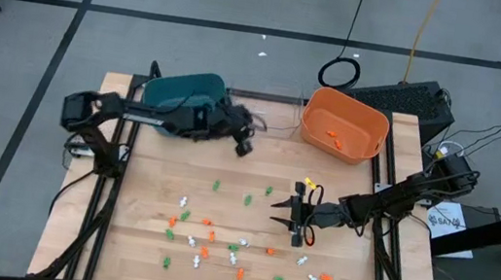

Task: Sort Halloween decoration
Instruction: Put the green skeleton toy into the blue bin

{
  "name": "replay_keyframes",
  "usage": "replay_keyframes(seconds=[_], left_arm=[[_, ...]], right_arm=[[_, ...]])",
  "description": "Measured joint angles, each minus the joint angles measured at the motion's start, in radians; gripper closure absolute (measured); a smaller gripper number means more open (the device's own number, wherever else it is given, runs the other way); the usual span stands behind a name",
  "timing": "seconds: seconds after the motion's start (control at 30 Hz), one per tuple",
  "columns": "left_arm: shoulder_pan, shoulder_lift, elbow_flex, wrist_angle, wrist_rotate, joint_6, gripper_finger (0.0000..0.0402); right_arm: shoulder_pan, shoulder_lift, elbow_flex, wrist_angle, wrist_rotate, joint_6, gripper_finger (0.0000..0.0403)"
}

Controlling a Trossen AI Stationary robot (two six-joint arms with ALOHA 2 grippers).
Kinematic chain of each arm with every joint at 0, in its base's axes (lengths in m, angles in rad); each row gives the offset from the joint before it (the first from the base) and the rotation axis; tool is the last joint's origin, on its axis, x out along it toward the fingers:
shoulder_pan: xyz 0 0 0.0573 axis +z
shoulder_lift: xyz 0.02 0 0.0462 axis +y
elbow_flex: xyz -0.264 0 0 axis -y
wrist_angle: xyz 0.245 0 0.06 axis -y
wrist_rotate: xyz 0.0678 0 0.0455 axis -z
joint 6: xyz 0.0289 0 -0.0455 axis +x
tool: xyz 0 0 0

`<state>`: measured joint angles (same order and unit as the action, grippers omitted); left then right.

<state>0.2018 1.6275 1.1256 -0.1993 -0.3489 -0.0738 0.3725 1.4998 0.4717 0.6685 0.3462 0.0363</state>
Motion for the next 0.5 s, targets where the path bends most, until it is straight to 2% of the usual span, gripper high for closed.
replay_keyframes(seconds=[0.1, 0.27, 0.5], left_arm=[[-0.108, -0.053, 0.000, -0.153, 0.034, -0.057, 0.0267], [-0.282, -0.082, -0.006, -0.359, 0.043, -0.248, 0.0267], [-0.470, -0.082, -0.076, -0.386, -0.014, -0.467, 0.0267]], right_arm=[[0.000, 0.000, 0.000, 0.000, 0.000, 0.000, 0.0264], [0.000, 0.000, 0.000, 0.000, 0.000, 0.004, 0.0264], [0.000, 0.001, 0.000, 0.019, -0.002, 0.030, 0.0264]])
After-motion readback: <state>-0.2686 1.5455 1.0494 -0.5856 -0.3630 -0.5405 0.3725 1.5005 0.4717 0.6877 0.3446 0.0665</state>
